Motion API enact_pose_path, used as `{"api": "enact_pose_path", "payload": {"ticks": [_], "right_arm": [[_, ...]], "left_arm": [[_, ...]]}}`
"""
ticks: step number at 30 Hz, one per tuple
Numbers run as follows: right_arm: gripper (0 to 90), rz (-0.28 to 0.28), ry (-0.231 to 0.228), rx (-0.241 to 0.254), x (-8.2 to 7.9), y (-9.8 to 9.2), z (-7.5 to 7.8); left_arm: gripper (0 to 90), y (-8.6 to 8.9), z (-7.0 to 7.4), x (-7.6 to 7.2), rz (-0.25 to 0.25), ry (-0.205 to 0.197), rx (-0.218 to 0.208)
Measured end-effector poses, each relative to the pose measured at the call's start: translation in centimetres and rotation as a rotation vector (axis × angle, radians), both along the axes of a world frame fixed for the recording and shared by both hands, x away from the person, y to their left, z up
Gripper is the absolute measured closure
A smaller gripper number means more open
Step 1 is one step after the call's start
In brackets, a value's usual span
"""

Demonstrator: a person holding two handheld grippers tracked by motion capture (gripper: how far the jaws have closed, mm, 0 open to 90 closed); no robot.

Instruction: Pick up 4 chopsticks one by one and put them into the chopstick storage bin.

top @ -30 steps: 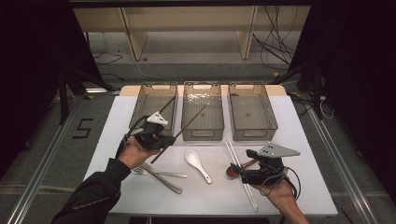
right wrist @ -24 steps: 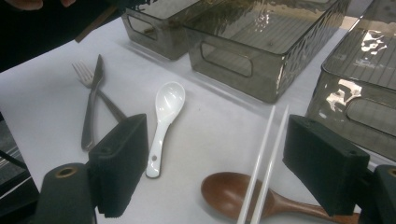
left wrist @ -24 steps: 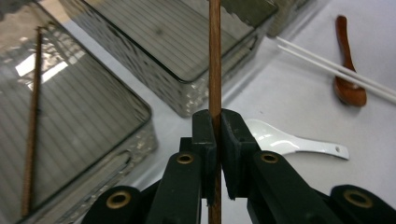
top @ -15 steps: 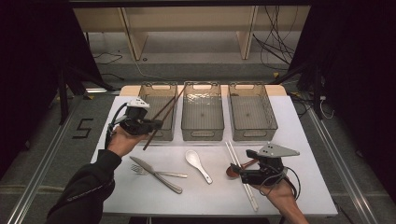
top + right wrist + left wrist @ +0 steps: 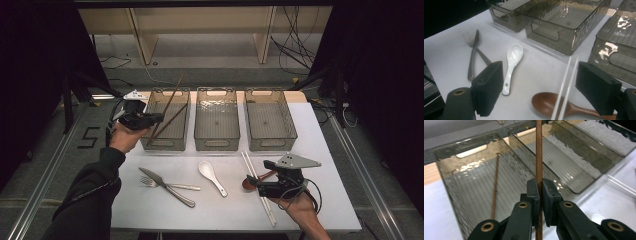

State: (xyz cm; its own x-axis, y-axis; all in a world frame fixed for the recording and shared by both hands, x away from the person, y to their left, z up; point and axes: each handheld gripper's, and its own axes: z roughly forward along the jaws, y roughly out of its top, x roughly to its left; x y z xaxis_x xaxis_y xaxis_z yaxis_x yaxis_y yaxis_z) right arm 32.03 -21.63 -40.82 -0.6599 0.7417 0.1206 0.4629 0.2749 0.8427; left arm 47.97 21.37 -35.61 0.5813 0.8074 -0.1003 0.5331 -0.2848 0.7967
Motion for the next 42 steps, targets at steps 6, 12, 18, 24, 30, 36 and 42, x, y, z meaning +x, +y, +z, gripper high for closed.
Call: {"api": "enact_pose_path", "payload": {"ticks": [6,12,18,24,30,36,42], "right_arm": [[23.1,0.002,0.000,0.004,0.0,0.0,0.0],[23.1,0.006,-0.003,0.005,0.0,0.1,0.0],[23.1,0.007,-0.002,0.005,0.0,0.1,0.0],[23.2,0.009,-0.003,0.001,0.1,0.1,0.0],[23.2,0.009,-0.004,0.004,0.0,0.1,0.0],[23.2,0.010,-0.004,0.002,0.1,0.1,0.0],[23.2,0.011,-0.004,0.002,0.1,0.1,0.0]], "left_arm": [[84.3,0.9,0.1,1.5,0.048,-0.020,-0.001],[84.3,1.6,-0.1,3.3,0.077,-0.022,0.025],[84.3,1.6,-0.8,4.4,0.091,-0.025,0.063],[84.2,1.6,-1.1,4.9,0.096,-0.022,0.078],[84.2,2.0,-2.2,5.0,0.114,-0.002,0.073],[84.1,2.0,-2.9,5.1,0.119,0.009,0.075],[83.9,1.9,-3.6,5.2,0.124,0.023,0.081]]}}
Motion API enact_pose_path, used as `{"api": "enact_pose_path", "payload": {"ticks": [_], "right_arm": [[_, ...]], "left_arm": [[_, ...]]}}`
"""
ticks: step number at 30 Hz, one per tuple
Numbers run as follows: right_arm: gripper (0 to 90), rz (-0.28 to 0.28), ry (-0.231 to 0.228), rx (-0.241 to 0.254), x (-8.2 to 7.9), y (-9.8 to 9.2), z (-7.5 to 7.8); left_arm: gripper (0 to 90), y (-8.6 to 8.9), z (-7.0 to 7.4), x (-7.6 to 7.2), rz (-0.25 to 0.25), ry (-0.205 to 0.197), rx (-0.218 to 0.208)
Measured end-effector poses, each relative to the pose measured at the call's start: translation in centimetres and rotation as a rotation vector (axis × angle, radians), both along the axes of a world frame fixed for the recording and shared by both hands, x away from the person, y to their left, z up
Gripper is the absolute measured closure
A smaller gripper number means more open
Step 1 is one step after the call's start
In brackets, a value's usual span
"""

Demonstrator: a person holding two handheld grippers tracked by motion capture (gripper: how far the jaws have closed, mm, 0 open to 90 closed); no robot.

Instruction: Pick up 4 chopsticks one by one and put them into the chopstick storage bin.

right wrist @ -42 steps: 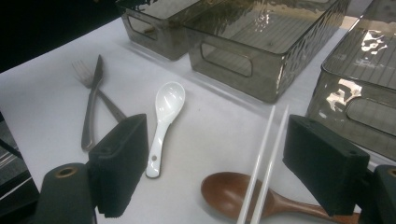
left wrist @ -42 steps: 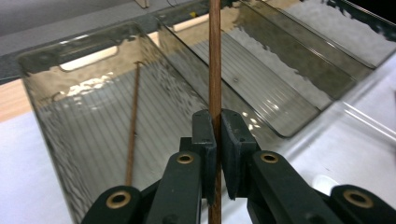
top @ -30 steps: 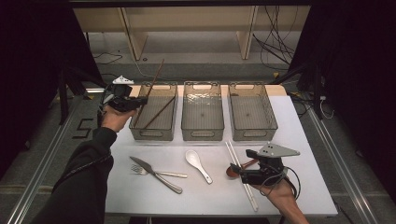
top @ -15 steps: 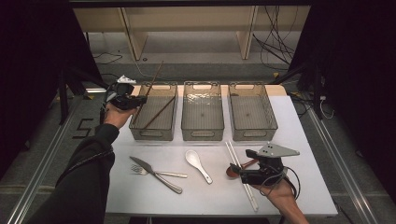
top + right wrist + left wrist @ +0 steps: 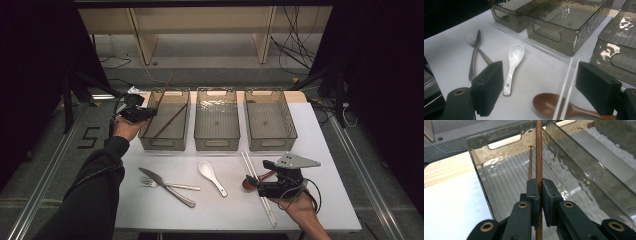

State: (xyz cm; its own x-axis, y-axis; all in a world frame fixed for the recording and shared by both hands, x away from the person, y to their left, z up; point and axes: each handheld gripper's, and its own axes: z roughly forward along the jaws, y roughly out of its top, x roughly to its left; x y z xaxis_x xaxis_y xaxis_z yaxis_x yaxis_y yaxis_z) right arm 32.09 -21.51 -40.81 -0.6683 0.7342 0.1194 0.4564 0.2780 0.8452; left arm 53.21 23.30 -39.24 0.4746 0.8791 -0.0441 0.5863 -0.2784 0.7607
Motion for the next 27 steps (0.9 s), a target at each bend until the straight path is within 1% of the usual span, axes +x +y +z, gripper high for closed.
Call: {"api": "enact_pose_path", "payload": {"ticks": [4,7,9,10,11,12,14,15,16,18,19,21,23,24,27], "right_arm": [[23.2,0.000,0.000,0.002,0.0,0.0,0.0],[23.2,0.000,0.001,0.003,0.0,0.0,0.0],[23.2,0.000,0.000,0.002,0.0,0.0,0.0],[23.2,0.000,0.000,0.002,0.0,0.0,0.0],[23.2,0.000,0.000,0.002,0.0,0.0,0.0],[23.2,-0.001,0.000,0.002,0.0,0.0,0.0],[23.2,-0.001,0.000,0.002,0.0,0.0,0.0],[23.2,-0.001,0.000,0.002,0.0,0.0,0.0],[23.2,-0.001,0.000,0.002,0.0,0.0,0.0],[23.2,-0.001,0.001,0.001,0.0,0.0,0.0],[23.2,-0.001,0.001,0.000,0.0,0.0,0.0],[23.2,-0.002,0.002,0.000,0.0,0.0,0.0],[23.2,-0.004,0.002,0.000,0.0,0.0,0.0],[23.2,-0.004,0.002,0.000,0.0,0.0,0.0],[23.2,-0.005,0.006,-0.006,0.0,0.0,0.0]], "left_arm": [[83.7,0.0,-0.5,0.1,0.001,0.015,0.005],[83.0,0.0,-0.8,0.2,-0.001,0.033,0.018],[82.5,0.0,-1.0,0.2,0.013,0.040,0.017],[78.8,0.1,-1.0,0.3,0.021,0.048,0.016],[72.4,0.1,-1.0,0.2,0.023,0.051,0.017],[70.4,0.1,-1.0,0.1,0.023,0.051,0.014],[66.8,0.1,-0.7,-0.1,0.025,0.057,-0.006],[62.9,0.1,-0.6,-0.3,0.033,0.066,-0.023],[58.1,0.1,-0.3,-0.5,0.028,0.075,-0.032],[52.2,-0.1,0.2,-1.3,0.025,0.067,-0.049],[47.6,-0.2,0.4,-1.6,0.024,0.065,-0.053],[42.2,-0.5,1.0,-2.6,0.005,0.064,-0.078],[35.6,-0.8,1.5,-3.4,-0.004,0.059,-0.087],[34.3,-0.9,1.8,-4.0,-0.019,0.054,-0.091],[29.8,-1.6,2.4,-5.5,-0.041,0.042,-0.103]]}}
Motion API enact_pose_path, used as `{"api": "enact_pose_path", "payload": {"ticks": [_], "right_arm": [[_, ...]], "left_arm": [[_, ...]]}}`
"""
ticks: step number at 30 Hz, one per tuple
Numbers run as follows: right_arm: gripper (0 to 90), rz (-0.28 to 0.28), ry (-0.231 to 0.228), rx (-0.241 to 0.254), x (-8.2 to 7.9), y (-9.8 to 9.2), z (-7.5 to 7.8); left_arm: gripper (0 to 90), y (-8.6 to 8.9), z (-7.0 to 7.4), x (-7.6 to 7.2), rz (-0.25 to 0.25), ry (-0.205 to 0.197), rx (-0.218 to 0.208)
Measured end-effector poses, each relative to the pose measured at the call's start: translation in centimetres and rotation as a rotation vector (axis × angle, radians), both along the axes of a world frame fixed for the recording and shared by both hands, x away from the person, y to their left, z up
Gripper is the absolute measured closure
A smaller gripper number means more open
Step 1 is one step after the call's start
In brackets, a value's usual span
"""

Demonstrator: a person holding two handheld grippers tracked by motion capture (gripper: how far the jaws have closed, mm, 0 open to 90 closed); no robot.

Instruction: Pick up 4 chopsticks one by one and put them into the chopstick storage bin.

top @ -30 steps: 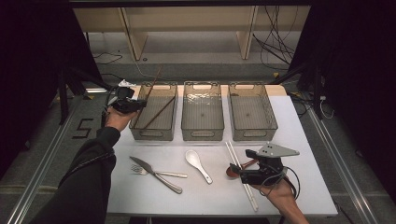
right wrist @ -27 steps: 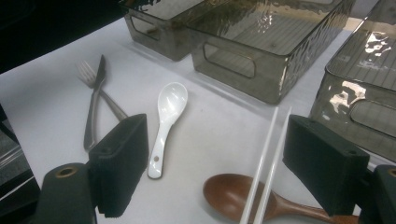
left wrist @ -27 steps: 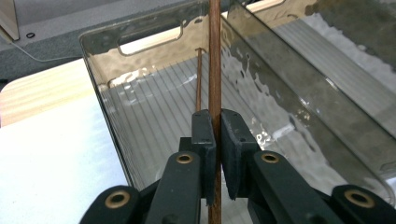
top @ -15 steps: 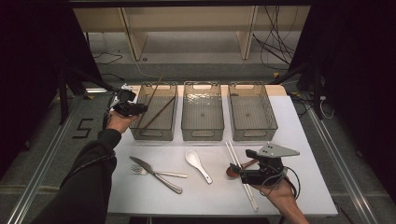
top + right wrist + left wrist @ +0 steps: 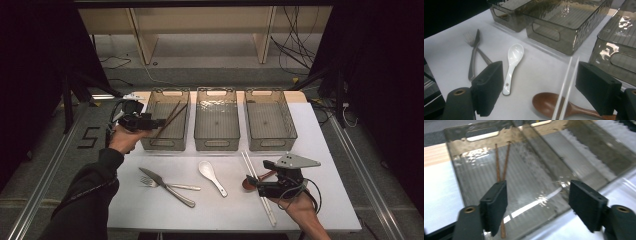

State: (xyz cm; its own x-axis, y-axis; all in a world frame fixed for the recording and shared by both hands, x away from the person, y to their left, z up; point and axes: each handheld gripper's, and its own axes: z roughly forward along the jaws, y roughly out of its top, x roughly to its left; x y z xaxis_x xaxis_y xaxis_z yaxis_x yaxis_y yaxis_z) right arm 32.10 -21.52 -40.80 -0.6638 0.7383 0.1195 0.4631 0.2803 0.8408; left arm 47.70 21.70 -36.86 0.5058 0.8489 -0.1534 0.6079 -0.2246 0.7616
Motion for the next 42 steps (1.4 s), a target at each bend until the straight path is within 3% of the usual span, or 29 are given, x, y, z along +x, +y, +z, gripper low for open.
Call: {"api": "enact_pose_path", "payload": {"ticks": [6,11,17,22,30,32,42], "right_arm": [[23.6,-0.015,0.026,-0.012,0.2,-0.1,0.0],[23.7,-0.033,0.060,-0.042,0.4,-0.2,-0.2],[23.5,-0.044,0.096,-0.061,0.7,-0.4,-0.4],[24.2,-0.064,0.125,-0.075,0.9,-0.6,-0.5],[29.4,-0.096,0.217,-0.151,1.5,-1.1,-1.3],[30.7,-0.101,0.240,-0.158,1.6,-1.1,-1.5],[36.9,-0.118,0.302,-0.236,1.9,-1.1,-2.3]], "left_arm": [[24.0,-1.4,0.4,-2.5,-0.051,-0.008,-0.052],[20.0,-2.4,-0.1,-4.3,-0.088,0.000,-0.120],[17.0,-3.4,-1.2,-6.0,-0.130,0.000,-0.115],[16.1,-3.7,-1.7,-6.9,-0.134,-0.008,-0.122],[15.8,-3.9,-1.9,-8.7,-0.149,-0.039,-0.147],[15.7,-4.1,-1.9,-9.1,-0.162,-0.046,-0.136],[15.6,-4.8,-1.9,-11.2,-0.182,-0.072,-0.129]]}}
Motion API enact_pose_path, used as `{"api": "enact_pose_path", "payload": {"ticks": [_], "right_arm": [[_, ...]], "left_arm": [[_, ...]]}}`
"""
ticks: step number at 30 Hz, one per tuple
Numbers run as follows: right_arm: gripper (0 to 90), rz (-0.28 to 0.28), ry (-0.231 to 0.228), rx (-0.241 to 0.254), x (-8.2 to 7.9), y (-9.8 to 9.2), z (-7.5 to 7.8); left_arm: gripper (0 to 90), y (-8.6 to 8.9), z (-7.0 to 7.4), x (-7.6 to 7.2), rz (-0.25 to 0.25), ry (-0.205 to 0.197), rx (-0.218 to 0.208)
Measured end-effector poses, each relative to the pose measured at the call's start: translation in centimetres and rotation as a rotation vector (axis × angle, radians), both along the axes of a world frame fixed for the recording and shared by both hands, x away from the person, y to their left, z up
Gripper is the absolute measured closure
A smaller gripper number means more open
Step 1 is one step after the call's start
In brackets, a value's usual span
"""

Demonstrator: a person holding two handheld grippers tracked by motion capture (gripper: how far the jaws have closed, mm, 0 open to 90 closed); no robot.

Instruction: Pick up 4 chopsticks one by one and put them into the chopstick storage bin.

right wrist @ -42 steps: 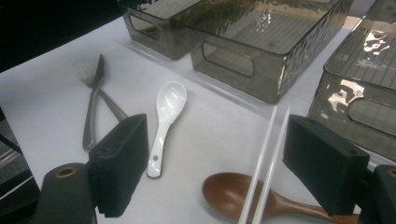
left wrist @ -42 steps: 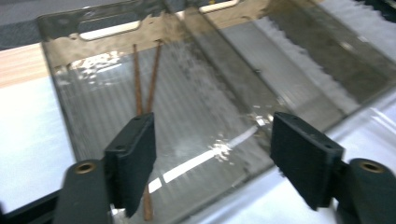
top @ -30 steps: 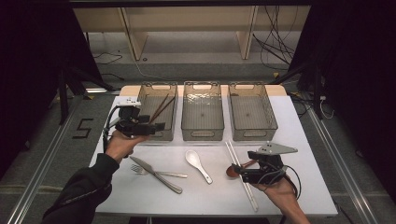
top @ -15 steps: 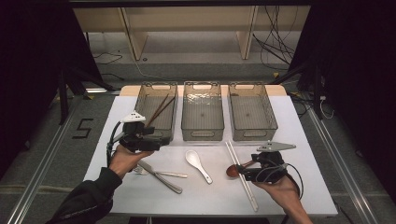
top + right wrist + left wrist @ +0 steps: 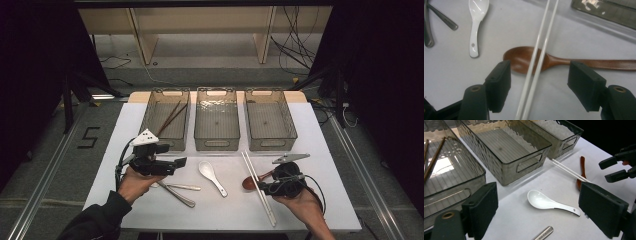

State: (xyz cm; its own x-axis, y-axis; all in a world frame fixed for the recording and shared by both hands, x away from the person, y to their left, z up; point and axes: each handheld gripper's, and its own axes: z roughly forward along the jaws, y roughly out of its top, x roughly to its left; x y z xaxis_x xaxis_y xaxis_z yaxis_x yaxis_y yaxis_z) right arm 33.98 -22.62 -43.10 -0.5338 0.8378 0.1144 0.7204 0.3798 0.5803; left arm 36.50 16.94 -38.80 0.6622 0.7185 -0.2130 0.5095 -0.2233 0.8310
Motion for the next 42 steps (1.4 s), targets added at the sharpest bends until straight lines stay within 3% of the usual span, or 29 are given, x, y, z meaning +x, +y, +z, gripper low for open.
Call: {"api": "enact_pose_path", "payload": {"ticks": [10,27,42], "right_arm": [[48.5,0.017,0.072,-0.064,0.2,0.4,-1.0],[60.1,0.008,0.154,-0.077,0.7,0.5,-2.2],[66.9,0.027,0.191,-0.112,0.7,0.6,-2.6]], "left_arm": [[15.6,0.8,-0.3,-0.9,0.026,0.000,0.011],[15.6,0.9,-0.4,-1.0,0.051,-0.011,-0.001],[15.6,0.5,-0.6,-1.0,0.025,-0.006,0.017]]}}
